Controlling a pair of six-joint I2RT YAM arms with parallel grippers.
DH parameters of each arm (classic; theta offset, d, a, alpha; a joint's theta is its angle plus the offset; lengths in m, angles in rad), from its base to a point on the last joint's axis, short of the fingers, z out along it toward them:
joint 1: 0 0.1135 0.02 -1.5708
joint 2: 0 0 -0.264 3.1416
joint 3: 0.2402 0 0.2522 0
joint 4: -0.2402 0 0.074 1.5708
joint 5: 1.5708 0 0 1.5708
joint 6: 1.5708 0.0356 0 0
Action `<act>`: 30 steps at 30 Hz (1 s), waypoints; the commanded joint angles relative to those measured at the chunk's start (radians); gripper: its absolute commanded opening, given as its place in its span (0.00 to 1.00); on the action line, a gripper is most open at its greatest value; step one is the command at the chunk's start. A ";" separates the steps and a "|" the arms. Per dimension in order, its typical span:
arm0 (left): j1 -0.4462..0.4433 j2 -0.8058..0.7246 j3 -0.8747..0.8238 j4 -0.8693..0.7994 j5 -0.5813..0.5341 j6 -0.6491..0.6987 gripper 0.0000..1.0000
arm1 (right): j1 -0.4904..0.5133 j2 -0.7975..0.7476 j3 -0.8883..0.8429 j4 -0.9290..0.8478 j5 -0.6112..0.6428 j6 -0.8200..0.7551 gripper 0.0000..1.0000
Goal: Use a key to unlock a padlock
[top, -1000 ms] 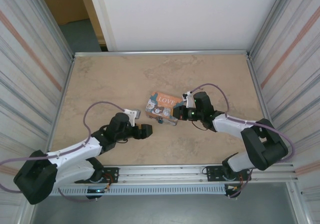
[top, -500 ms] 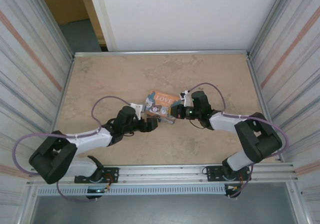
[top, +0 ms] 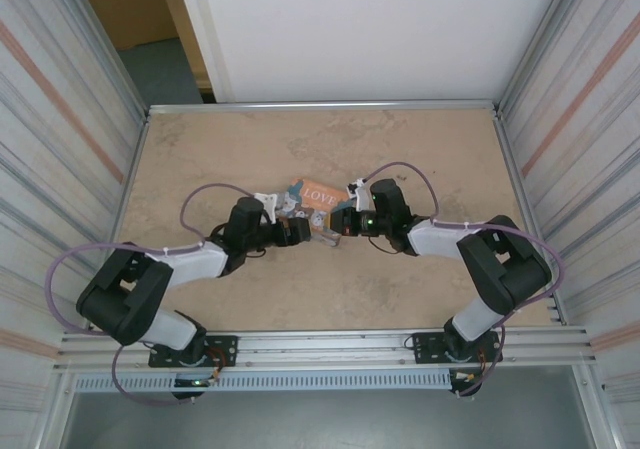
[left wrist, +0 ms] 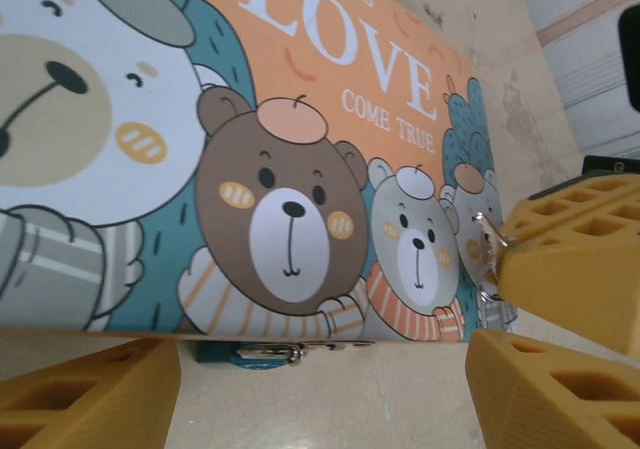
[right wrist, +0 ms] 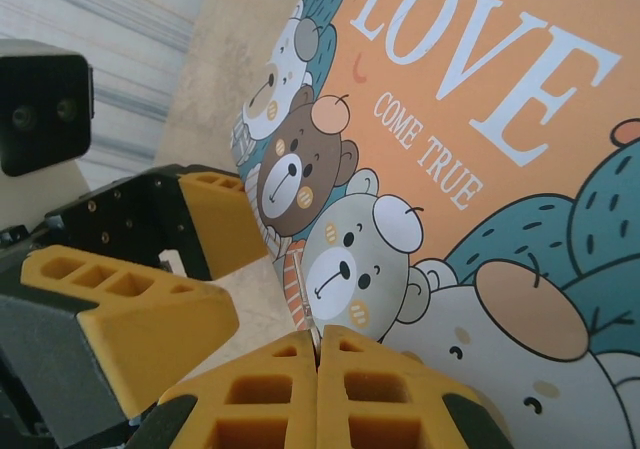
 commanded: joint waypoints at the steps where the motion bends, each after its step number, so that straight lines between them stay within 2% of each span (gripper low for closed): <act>1: 0.006 0.002 0.001 0.033 0.035 0.023 0.75 | 0.015 0.037 0.001 -0.063 0.037 0.001 0.00; 5: 0.000 -0.020 -0.033 0.031 0.035 0.037 0.75 | 0.017 0.031 0.008 -0.070 0.038 -0.001 0.00; 14: -0.059 -0.084 -0.084 -0.059 -0.036 0.121 0.73 | 0.021 0.022 0.010 -0.088 0.047 -0.007 0.00; 19: -0.089 -0.052 -0.061 -0.102 -0.075 0.179 0.71 | 0.026 0.025 0.018 -0.098 0.046 -0.010 0.00; 30: -0.089 0.065 -0.025 -0.002 -0.115 0.196 0.67 | 0.032 0.026 0.030 -0.134 0.050 -0.026 0.00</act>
